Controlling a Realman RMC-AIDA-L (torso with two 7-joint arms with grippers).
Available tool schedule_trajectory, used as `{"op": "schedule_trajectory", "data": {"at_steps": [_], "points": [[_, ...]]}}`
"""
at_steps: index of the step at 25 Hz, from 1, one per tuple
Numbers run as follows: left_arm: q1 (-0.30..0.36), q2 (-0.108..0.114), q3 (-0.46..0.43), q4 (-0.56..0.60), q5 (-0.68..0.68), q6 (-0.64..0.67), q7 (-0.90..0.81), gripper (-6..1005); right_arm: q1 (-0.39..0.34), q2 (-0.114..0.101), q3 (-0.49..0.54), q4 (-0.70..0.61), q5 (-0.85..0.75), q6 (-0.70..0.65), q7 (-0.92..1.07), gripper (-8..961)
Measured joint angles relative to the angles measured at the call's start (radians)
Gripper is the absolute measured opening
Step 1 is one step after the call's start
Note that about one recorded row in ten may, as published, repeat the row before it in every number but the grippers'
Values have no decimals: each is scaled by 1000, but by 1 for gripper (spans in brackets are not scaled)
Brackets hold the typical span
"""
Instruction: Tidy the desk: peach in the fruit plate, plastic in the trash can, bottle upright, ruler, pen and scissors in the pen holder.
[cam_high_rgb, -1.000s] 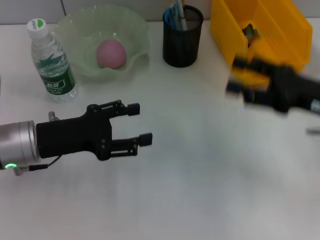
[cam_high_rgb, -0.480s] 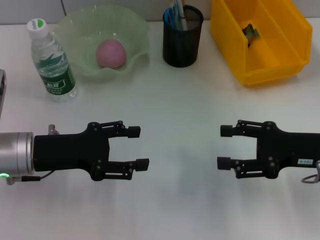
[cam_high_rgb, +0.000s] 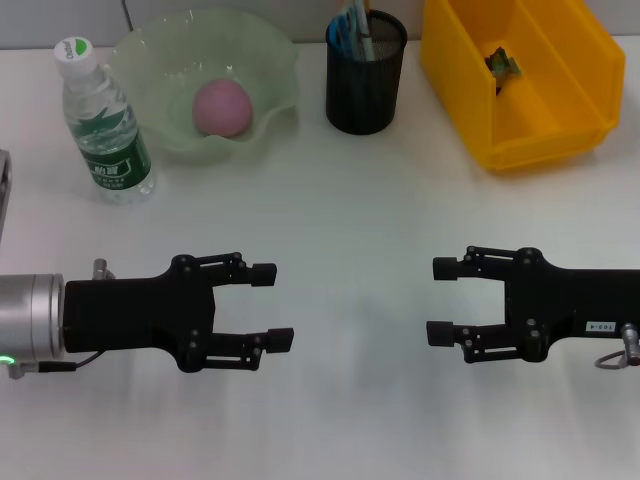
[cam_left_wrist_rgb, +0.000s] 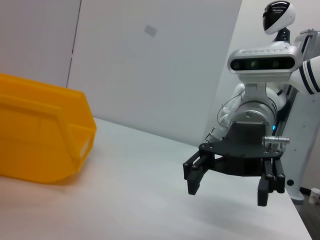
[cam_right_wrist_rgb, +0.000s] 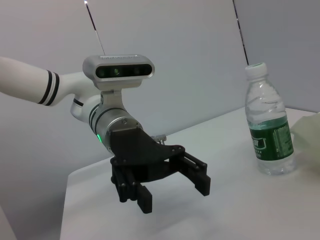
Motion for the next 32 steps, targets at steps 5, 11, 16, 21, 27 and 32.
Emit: {"op": "schedule_trajectory", "data": {"at_steps": [5,11,16,21,27,32], "points": [[-4,0,0,0,19,-3,6,807,3,0,1,0,0,0,0,824],[-6,0,1,0,21,-10,9,807,11,0,0,0,0,0,0,824],[-3,1,0,0,21,-14,10,807,12,0,2,-4,0,-1,0,824],[-3,1,-5,0,21,-18,11,807,14,0,6,-8,0,-5,0,824],[-5,0,0,1,21,-25,12,807,13,0,8,-10,0,-10,0,824],[-7,0,0,4,21,-27,13,807,13,0,3,-11,0,-11,-1,824]]}}
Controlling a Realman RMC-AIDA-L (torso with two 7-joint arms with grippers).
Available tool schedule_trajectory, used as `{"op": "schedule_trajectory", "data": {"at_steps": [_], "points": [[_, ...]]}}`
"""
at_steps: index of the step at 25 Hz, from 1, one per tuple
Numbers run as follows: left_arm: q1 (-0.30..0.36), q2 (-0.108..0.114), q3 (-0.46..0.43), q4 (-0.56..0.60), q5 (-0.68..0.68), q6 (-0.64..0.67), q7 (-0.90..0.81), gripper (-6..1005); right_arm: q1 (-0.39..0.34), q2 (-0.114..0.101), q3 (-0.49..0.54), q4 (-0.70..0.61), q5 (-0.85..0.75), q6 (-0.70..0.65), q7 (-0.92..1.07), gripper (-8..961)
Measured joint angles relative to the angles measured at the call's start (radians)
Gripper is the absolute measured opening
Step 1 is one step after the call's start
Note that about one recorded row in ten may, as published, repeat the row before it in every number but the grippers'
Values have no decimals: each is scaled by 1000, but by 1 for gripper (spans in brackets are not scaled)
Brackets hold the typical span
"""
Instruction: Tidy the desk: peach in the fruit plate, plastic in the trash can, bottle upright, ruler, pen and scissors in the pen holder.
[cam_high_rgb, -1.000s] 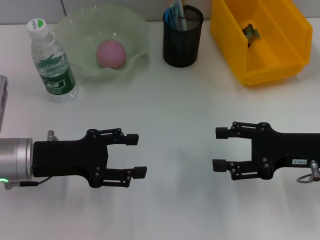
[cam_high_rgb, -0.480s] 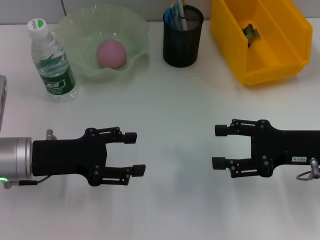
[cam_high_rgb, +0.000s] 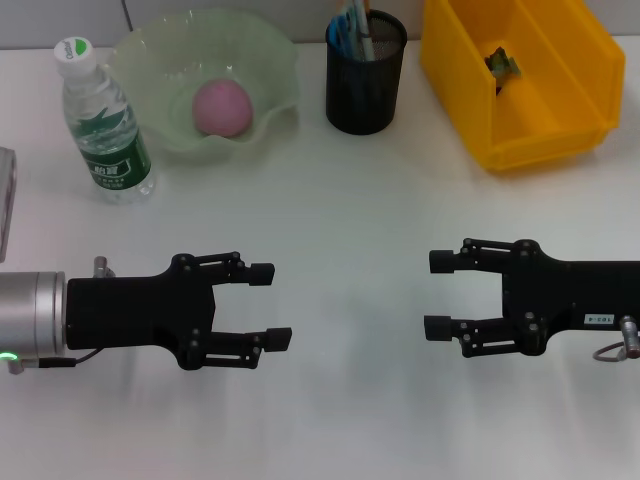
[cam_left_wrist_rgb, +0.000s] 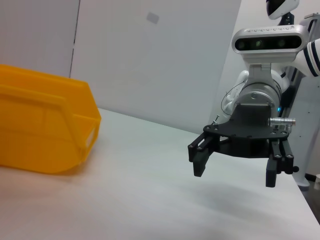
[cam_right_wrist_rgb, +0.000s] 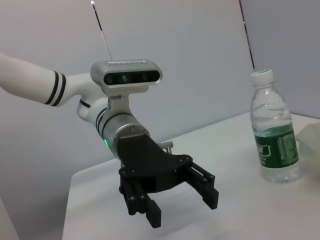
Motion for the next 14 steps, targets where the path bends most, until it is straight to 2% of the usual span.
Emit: {"op": "schedule_trajectory", "data": {"at_steps": [14], "points": [[6,4,0,10,12,7,2,807,0,9,-3,0,0,1,-2,824]]}}
